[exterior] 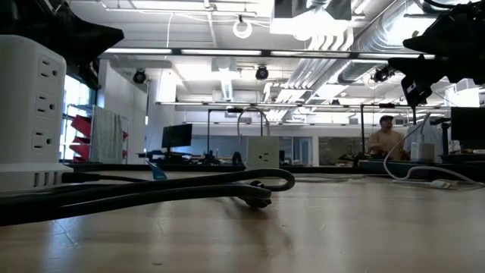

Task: Insert USB
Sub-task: Return to Home Position

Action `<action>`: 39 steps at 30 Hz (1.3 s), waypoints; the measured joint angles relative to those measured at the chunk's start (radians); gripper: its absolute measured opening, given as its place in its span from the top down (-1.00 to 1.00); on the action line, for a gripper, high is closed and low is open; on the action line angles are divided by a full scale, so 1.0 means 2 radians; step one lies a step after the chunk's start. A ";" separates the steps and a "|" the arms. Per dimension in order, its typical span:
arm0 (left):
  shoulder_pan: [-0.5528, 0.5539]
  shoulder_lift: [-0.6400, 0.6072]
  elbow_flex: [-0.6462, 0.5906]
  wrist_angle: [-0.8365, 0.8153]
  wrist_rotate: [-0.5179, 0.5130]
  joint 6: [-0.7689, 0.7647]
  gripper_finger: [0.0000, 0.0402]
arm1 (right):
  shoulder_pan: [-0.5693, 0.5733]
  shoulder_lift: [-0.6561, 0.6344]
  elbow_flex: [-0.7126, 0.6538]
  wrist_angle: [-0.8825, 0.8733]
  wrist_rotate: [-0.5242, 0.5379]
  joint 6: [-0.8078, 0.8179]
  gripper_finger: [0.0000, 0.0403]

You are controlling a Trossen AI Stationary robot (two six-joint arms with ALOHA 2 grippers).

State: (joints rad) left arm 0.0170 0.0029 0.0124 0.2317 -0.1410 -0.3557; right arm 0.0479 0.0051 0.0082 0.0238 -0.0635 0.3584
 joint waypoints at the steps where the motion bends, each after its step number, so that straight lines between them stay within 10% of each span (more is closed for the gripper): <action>1: 0.000 0.000 0.000 0.000 0.000 0.000 1.00 | 0.000 0.000 0.000 0.000 0.000 0.000 0.28; 17: 0.008 0.000 0.000 -0.111 0.057 0.220 1.00 | 0.000 0.000 0.000 0.000 0.000 0.000 0.28; 39: 0.008 0.002 0.000 -0.113 0.076 0.231 1.00 | 0.000 0.001 0.001 -0.002 0.000 0.000 0.28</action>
State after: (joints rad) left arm 0.0334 0.0063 0.0120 0.0051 0.0109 0.1066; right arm 0.0479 0.0063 0.0097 0.0189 -0.0635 0.3580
